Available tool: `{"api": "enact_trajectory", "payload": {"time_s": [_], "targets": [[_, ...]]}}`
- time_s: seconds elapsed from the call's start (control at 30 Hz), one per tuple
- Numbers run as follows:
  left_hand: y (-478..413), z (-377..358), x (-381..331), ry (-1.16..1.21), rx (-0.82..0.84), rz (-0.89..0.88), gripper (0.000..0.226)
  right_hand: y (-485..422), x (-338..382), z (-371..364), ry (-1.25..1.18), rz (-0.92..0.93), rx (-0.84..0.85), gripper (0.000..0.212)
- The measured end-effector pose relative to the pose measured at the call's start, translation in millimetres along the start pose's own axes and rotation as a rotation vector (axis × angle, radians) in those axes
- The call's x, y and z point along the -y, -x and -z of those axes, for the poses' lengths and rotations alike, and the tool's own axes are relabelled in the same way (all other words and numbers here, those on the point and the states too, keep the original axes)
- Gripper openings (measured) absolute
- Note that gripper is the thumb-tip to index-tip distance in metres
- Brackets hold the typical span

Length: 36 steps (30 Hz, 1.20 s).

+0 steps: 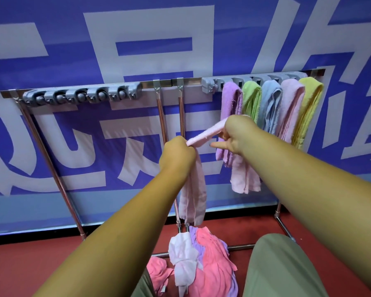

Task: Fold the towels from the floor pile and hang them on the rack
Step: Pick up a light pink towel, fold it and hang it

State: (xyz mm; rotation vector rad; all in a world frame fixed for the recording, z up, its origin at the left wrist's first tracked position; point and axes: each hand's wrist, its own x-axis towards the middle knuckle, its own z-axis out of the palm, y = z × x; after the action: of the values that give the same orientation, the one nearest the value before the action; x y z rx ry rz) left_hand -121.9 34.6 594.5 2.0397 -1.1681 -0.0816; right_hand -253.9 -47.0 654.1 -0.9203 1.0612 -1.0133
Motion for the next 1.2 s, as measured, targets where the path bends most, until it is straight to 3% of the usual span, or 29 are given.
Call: {"api": "enact_trajectory", "payload": {"time_s": [0.07,0.17,0.27,0.43,0.5,0.57,0.63,0.7,0.83,1.0,1.2], "targets": [[-2,8,-4,-0.043,-0.037,-0.028,0.014,-1,-12,5,0.138,-0.051,0.029,0.037],[-12,16,-9,-0.061,-0.093,-0.095,0.013,0,-29,8,0.336,-0.05,0.048,0.022],[-20,20,-18,-0.081,-0.129,-0.162,0.016,-3,-44,8,0.615,-0.043,0.041,0.046],[-40,28,-27,-0.151,-0.162,-0.264,0.016,-18,-49,-1,0.881,-0.089,-0.115,0.059],[-47,30,-29,-0.166,-0.169,-0.292,0.017,-29,-50,0,1.005,0.033,-0.233,0.062],[-56,32,-29,-0.16,-0.166,-0.298,0.017,-37,-50,0,1.172,0.3,-0.232,0.049],[-65,33,-27,-0.162,-0.163,-0.298,0.016,-45,-48,1,1.204,0.521,-0.148,0.028],[-75,35,-24,-0.167,-0.176,-0.299,0.016,-54,-43,-2,1.178,0.626,-0.103,0.021],[-99,40,-23,-0.185,-0.202,-0.31,0.014,-65,-22,-11,1.111,0.617,-0.069,0.023],[-126,45,-29,-0.225,-0.217,-0.303,0.009,-83,9,-18,1.172,0.713,-0.087,0.022],[-164,38,-43,-0.194,-0.2,-0.28,0.006,-106,45,-30,1.242,0.7,-0.149,0.028]]}}
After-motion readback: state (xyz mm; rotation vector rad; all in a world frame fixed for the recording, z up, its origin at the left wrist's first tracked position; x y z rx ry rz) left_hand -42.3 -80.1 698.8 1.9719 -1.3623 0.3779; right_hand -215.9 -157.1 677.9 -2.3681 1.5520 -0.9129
